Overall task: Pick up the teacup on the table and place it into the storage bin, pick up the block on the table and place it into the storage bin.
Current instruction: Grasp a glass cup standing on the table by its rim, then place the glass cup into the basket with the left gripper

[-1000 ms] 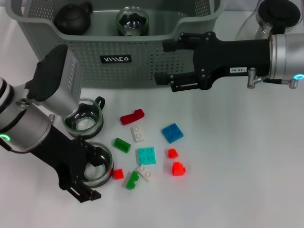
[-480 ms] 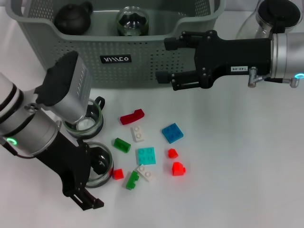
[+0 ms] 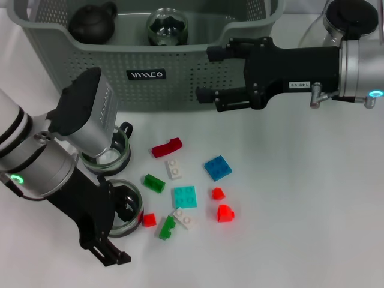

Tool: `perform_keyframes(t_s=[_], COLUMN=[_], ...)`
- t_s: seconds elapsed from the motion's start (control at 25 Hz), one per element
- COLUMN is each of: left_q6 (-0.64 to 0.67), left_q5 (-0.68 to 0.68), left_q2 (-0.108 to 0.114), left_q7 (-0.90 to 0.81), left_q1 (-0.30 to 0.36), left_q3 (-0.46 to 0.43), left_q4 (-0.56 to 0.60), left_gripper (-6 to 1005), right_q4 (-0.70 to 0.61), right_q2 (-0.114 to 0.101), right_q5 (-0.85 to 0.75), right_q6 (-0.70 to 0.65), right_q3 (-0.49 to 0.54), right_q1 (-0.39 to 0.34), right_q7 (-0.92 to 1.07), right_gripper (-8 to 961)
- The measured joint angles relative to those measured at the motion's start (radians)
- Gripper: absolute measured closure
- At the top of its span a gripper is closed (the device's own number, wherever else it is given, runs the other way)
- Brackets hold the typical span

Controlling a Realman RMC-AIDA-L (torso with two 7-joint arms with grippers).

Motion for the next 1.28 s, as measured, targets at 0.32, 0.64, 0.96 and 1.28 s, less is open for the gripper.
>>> perform_keyframes(t_s=[0.32, 0.64, 0.96, 1.28], left_q6=[0.006, -0.006, 0.004, 0.052], left_q5=[0.004, 0.031, 0.032, 0.018], left_q2=[0.005, 0.005, 0.005, 0.004], left_q7=[-0.003, -0.023, -0.023, -0.02], left_q1=[-0.01, -0.036, -0.039, -0.035], left_q3=[-0.006, -0.009, -0.007, -0.046], left_q4=[-0.02, -0.059, -0.052, -0.013], left_gripper=[192, 501, 853, 895], right_q4=[0.0, 0.0, 0.0, 0.0], right_q2=[0.001, 0.0, -0.002, -0.003], right_q5=[0.001, 0.003, 0.002, 0.002], right_q6=[0.003, 0.003, 0.002, 0.002], right_q3=[0.005, 0.006, 0.007, 0.007], right_q1=[0.0, -0.006, -0.007, -0.008], right_q7=[0.0, 0.0, 0.0, 0.0], right_gripper=[84, 85, 85, 84])
